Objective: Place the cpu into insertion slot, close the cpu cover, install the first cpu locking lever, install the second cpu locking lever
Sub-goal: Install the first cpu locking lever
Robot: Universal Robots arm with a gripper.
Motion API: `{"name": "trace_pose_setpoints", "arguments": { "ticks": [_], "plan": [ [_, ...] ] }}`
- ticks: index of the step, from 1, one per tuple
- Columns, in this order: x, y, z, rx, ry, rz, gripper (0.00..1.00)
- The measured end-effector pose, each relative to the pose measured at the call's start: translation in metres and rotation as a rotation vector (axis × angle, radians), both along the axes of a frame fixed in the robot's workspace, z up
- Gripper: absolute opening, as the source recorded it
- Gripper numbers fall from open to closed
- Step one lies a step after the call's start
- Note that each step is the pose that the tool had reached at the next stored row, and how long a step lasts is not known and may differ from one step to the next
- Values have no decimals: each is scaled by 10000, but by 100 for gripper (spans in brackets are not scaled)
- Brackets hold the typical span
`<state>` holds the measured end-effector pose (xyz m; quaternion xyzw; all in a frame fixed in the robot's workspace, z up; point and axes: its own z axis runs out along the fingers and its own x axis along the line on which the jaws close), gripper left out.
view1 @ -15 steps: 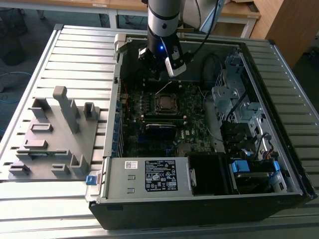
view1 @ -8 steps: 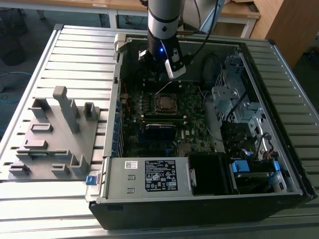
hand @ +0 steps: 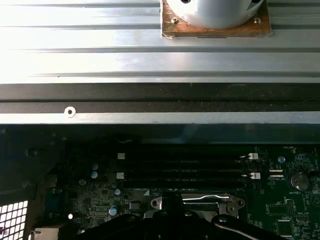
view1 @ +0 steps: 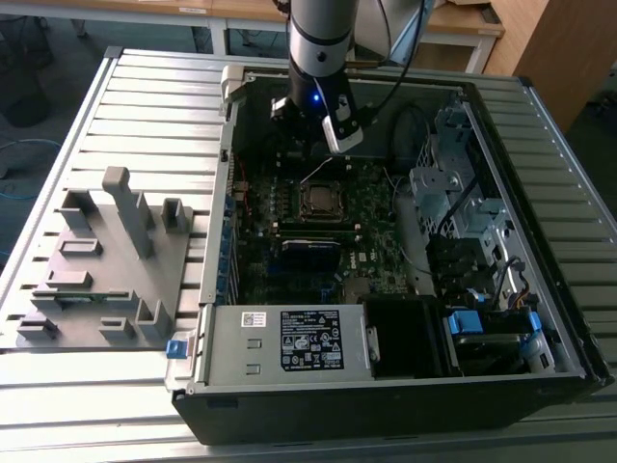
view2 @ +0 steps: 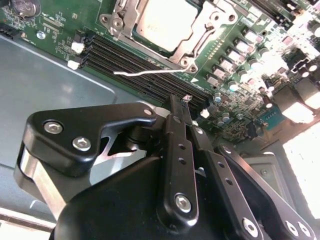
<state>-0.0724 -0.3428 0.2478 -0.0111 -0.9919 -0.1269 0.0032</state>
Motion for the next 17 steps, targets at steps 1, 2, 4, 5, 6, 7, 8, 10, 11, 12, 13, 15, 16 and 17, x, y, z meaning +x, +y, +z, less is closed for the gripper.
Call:
{"name": "trace_pose_setpoints", "arguments": {
  "ticks": [1, 2, 4, 5, 6, 7, 8, 10, 11, 12, 13, 15, 16, 17],
  "plan": [
    [4, 0, 0, 0, 0, 0, 10],
    [5, 0, -1, 0, -1, -1, 10],
    [6, 0, -1, 0, -1, 0, 10],
    [7, 0, -1, 1, -1, -1, 10],
    [7, 1, -2, 1, -1, -1, 10],
    [7, 1, -6, 2, -2, -1, 10],
    [8, 1, -10, 2, -1, 0, 10],
    [8, 0, -18, 0, -1, -1, 10],
    [8, 0, -22, 1, -1, -1, 10],
    [8, 0, -24, -1, 0, -1, 10],
    [8, 0, -25, -2, 1, -1, 10],
    [9, 0, -26, -1, 0, -1, 10],
    [9, 0, -27, 0, -1, -1, 10],
    [9, 0, -27, 0, 0, -1, 10]
  ]
}}
